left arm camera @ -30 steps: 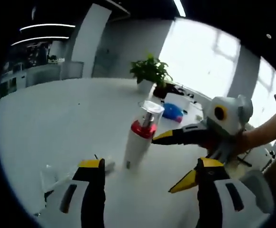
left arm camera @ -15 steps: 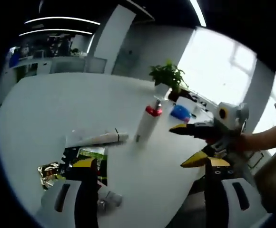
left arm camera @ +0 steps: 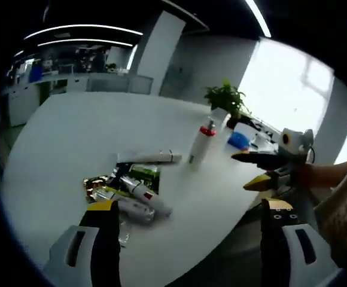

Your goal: Arrange the skincare products in the storage area until every visible bottle or jar stands upright without overlapping.

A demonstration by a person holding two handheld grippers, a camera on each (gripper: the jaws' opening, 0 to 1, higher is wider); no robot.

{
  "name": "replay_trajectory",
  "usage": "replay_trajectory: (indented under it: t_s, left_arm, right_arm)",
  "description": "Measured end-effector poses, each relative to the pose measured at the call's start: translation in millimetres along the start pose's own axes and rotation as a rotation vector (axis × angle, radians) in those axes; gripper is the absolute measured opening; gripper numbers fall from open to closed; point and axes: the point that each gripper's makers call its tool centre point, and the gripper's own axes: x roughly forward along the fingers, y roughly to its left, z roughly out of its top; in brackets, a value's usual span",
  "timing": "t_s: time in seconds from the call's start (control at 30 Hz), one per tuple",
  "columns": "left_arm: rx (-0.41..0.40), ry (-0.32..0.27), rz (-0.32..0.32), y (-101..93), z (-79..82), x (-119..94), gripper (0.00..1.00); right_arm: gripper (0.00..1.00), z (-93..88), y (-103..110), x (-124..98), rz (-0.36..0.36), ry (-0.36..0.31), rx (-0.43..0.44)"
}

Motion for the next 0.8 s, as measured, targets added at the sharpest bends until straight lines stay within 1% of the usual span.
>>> replay_trajectory:
  t_s: [0.13,0.33,0.4,0.47,0.5,0.6,0.73,0.8]
  left_arm:
    - [0.014,0.002,0.023,8.2,-5.8,-16.1,0.97]
    - [0.014,-0.024,0.043,14.7,-5.9,-31.2,0.97]
    - [0.012,-0.031,0.047,16.0,-4.9,-34.0,0.97]
    - [0.018,-0.042,0.042,15.2,-1.5,-34.8,0.97]
    - [0.041,-0.039,0.044,14.4,-0.9,-35.4,0.97]
    - [0.062,-0.022,0.048,16.6,-3.9,-36.5,0.97]
    - [0.046,-0.038,0.056,19.5,-1.4,-39.6,0.97]
    - [0.052,-0.043,0.062,19.9,-0.3,-40.2,0.97]
  right_arm:
    - [0.84,4.9,-2.9,-6.6,-0.034,-0.018,-0.011]
    - [0.86,9.7,-8.1,-15.3,-0.077,-0.036,-0.015]
    - [0.87,8.3,-10.2,-17.2,-0.094,-0.034,-0.012]
    - [0.89,4.1,-13.2,-18.7,-0.116,-0.017,-0.022]
    - [0.89,1.7,-13.3,-19.4,-0.117,-0.011,-0.017]
    - [0.89,-2.2,-14.0,-21.3,-0.126,-0.002,-0.003]
    - [0.92,-3.1,-12.9,-22.5,-0.124,0.001,0.012]
    - [0.93,-3.6,-11.6,-21.4,-0.117,0.01,0.008]
